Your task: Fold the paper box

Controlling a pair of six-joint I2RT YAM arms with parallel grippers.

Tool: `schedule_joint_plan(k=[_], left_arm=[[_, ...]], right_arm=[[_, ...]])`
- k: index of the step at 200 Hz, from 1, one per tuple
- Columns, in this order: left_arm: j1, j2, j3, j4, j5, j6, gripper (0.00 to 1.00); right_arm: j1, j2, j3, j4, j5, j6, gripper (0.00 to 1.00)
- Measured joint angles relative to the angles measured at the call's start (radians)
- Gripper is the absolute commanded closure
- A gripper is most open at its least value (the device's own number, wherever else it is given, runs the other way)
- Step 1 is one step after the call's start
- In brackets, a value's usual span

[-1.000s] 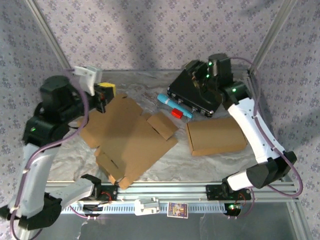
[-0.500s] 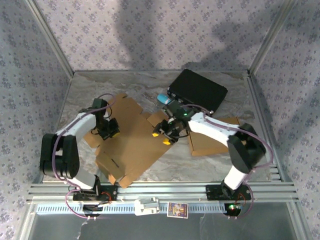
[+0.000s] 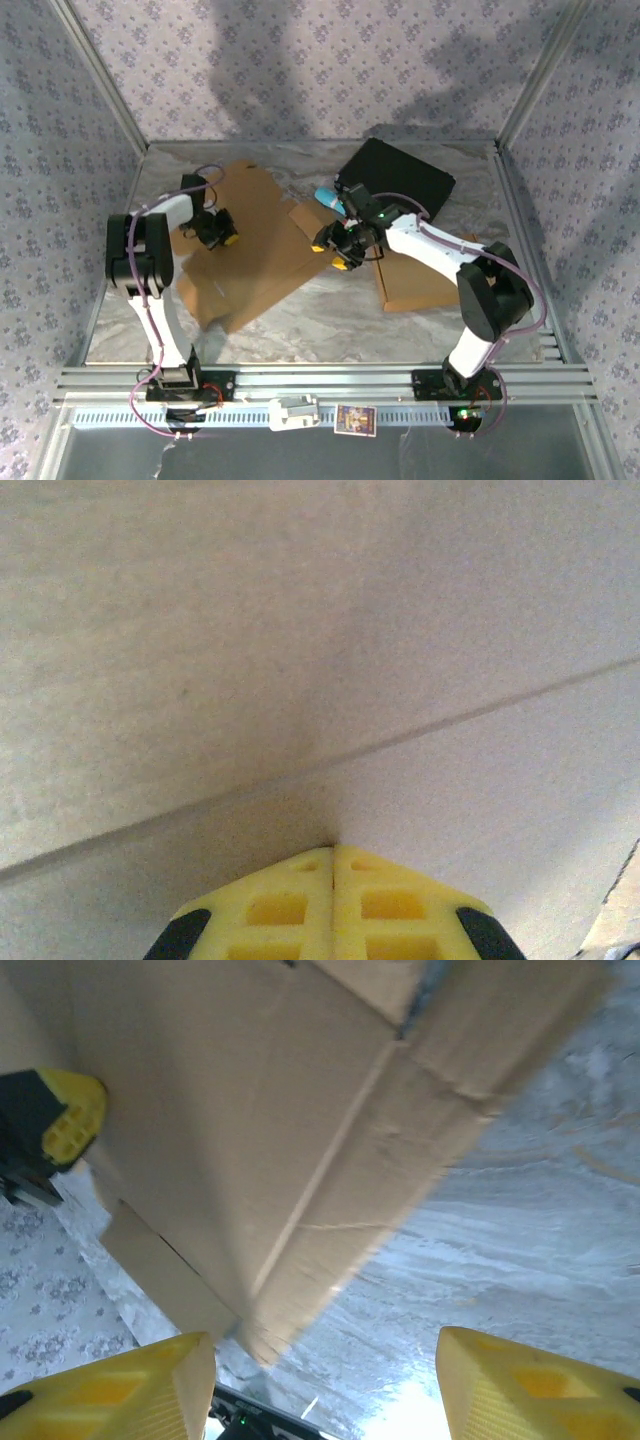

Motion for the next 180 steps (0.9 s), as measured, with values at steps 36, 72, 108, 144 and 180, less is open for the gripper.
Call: schedule_joint_plan(k=[36,72,108,144,180], left_arm=[[0.018,0.083,0.158,-0.059,-0.025,0.080,1.00],[0.006,-0.078,0.077,-0.072,-0.058,0.069,1.00],[-0.009,-0.362,-0.035,-0.049,-0.051,0.027,0.87],[-0.084,-0.599,-0.193,-0.024,-0.081,0.044,0.76],[-0.255,-0.824,-0.276,-0.027,-0.196,0.132,0.52]], right_arm=[[-0.003,-0.023,-0.086,0.115,0.051,0.016,0.40],[-0.043,-0.021,-0.179,0.355,0.135,0.123,0.43],[-0.061,0.081,-0.196,0.607,0.191,0.242,0.46],[-0.061,0.209,-0.190,0.729,0.217,0.295,0.48],[-0.061,0.232,-0.190,0.752,0.245,0.310,0.49]])
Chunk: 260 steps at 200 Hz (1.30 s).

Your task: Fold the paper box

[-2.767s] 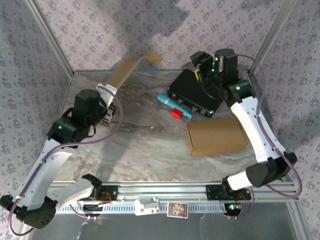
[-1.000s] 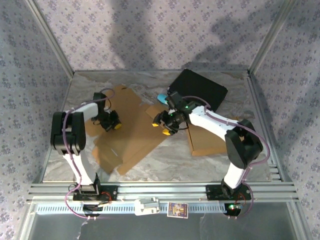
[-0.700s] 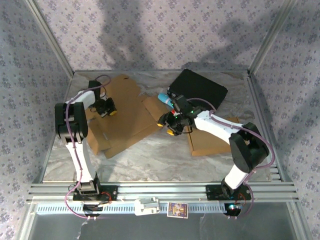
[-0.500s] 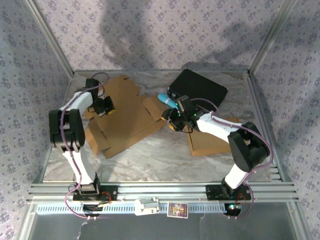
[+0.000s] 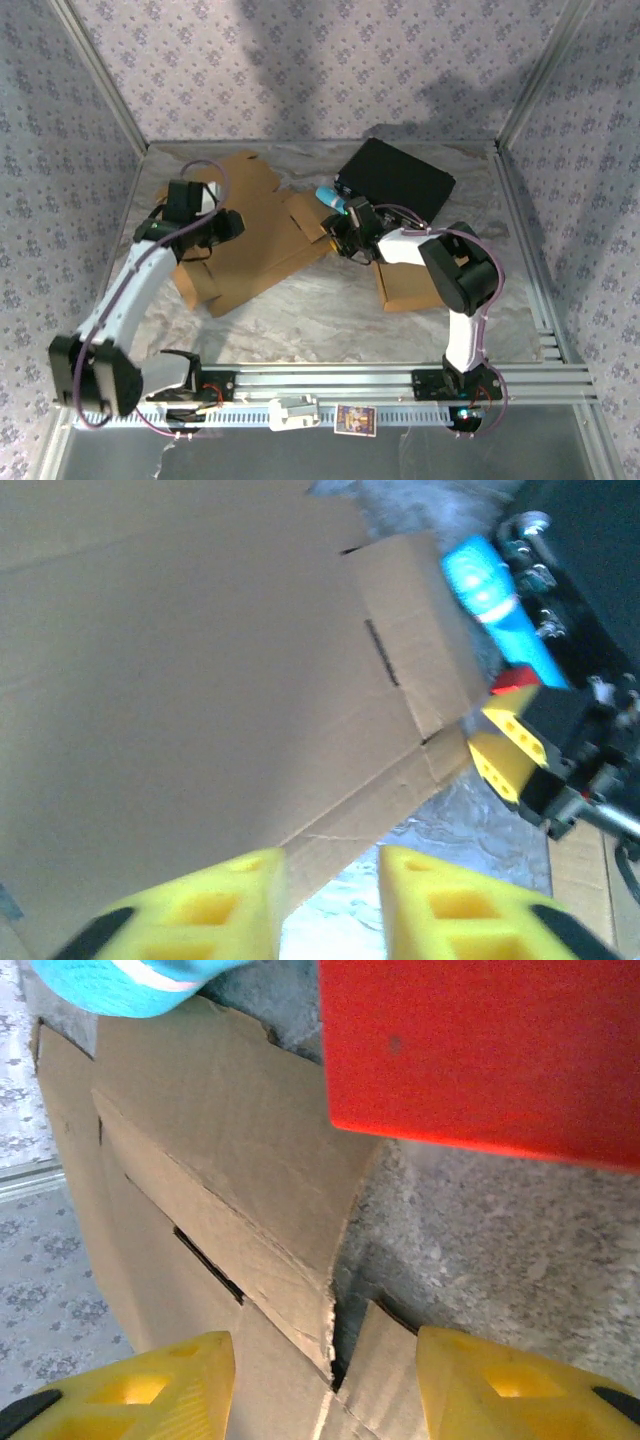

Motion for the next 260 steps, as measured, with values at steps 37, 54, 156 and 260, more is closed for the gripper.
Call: schedule_joint_plan(k=[37,54,156,260], left_arm=[[-0.079,-0.288,-0.101,0.163,-0.137,-0.042,0.00],[-0.013,-0.369,-0.185,0.256,-0.150,-0.121,0.00],[-0.043,-0.248,-0.253,0.111,-0.092,-0.126,0.47],[-0.237,-0.293,-0.318,0.042,-0.235,0.240,0.29]], right_arm=[[-0.007,0.033,0.000,0.071,0.006,-0.001,0.52],[-0.011,0.045,0.002,0.077,0.005,-0.001,0.52],[0.007,0.111,0.051,0.148,0.010,0.029,0.88],[0.045,0.029,0.180,-0.099,0.072,0.141,1.00]])
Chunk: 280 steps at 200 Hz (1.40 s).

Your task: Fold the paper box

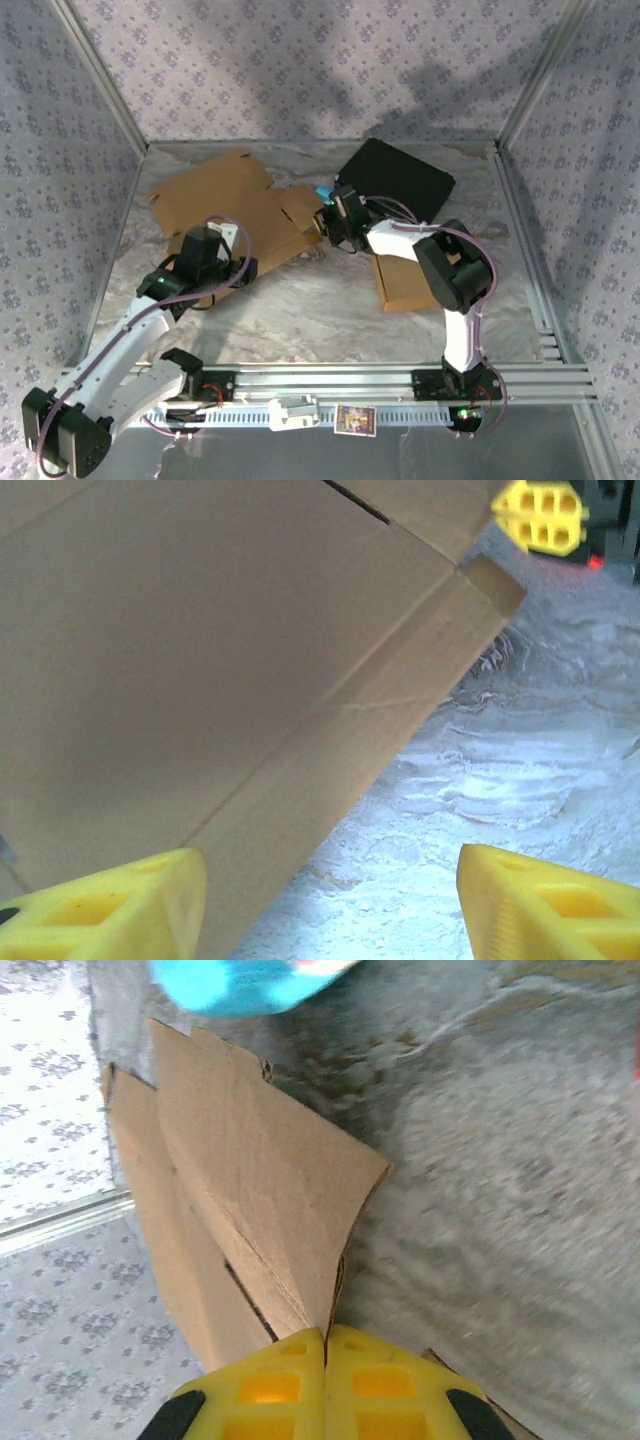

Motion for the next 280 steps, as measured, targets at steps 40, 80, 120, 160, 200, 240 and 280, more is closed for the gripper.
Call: schedule_joint_plan(k=[40,80,120,160,200,240,280], left_arm=[[-0.060,0.040,0.000,-0.007,-0.085,0.129,0.25],[-0.095,0.111,0.023,-0.024,-0.227,0.210,0.24],[-0.144,0.186,0.065,-0.034,-0.339,0.309,0.31],[-0.153,0.229,0.096,-0.042,-0.439,0.372,0.61],[-0.154,0.230,0.124,-0.041,-0.454,0.436,1.00],[-0.159,0.233,0.152,-0.070,-0.440,0.469,1.00],[-0.158,0.233,0.299,-0.121,-0.439,0.462,1.00]], right_arm=[[-0.014,-0.047,0.174,-0.189,-0.019,0.016,1.00],[-0.043,-0.051,0.273,-0.343,-0.051,0.019,1.00],[-0.063,-0.051,0.321,-0.459,-0.073,0.019,1.00],[-0.073,-0.051,0.370,-0.547,-0.090,0.019,1.00],[-0.088,-0.051,0.398,-0.593,-0.117,0.019,1.00],[-0.102,-0.051,0.436,-0.620,-0.139,0.005,0.77],[-0.135,-0.103,0.530,-0.692,-0.093,-0.116,0.37]])
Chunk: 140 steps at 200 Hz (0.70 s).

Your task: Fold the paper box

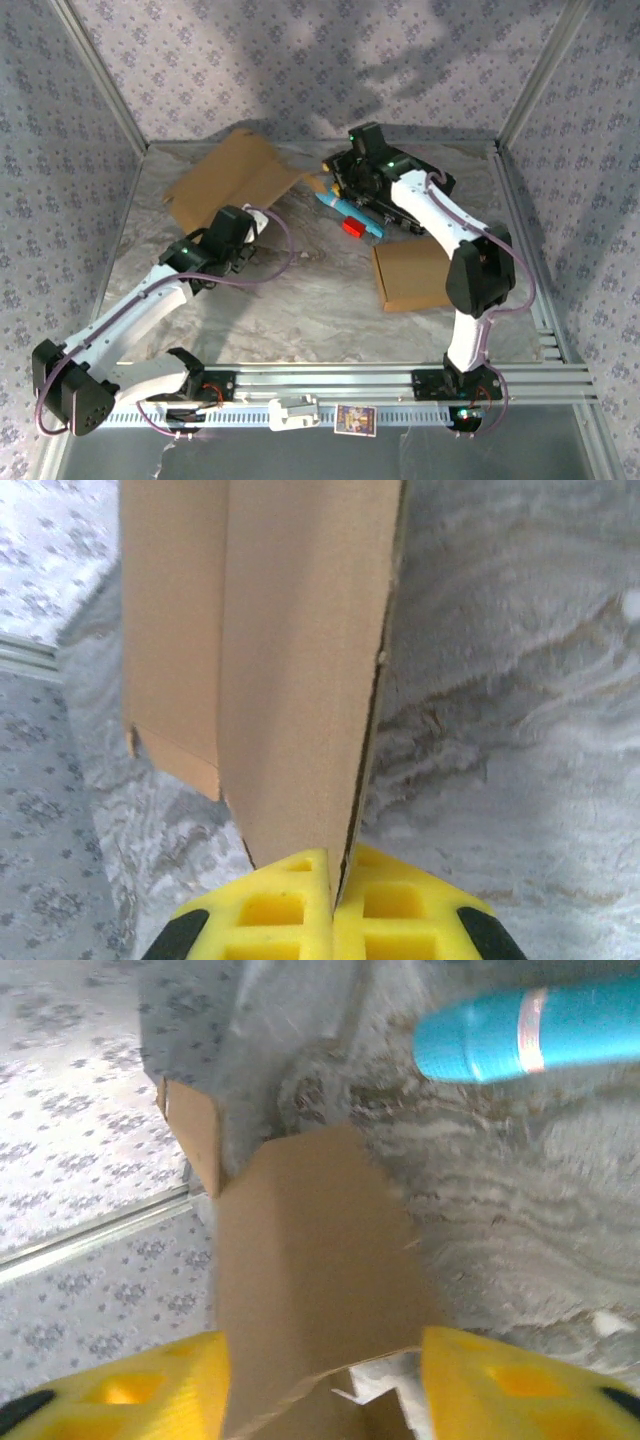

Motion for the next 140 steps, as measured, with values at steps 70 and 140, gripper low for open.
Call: schedule_joint_plan(k=[70,140], left_arm=[[0.002,0.002,0.385,-0.079,0.265,-0.006,1.00],[0.259,-0.008,0.563,-0.166,0.623,-0.169,1.00]], right_arm=[[-0.124,-0.241,0.147,-0.165,0.170,-0.222,0.34],[-0.145,-0.307,0.206,-0.344,0.421,-0.337,0.33]])
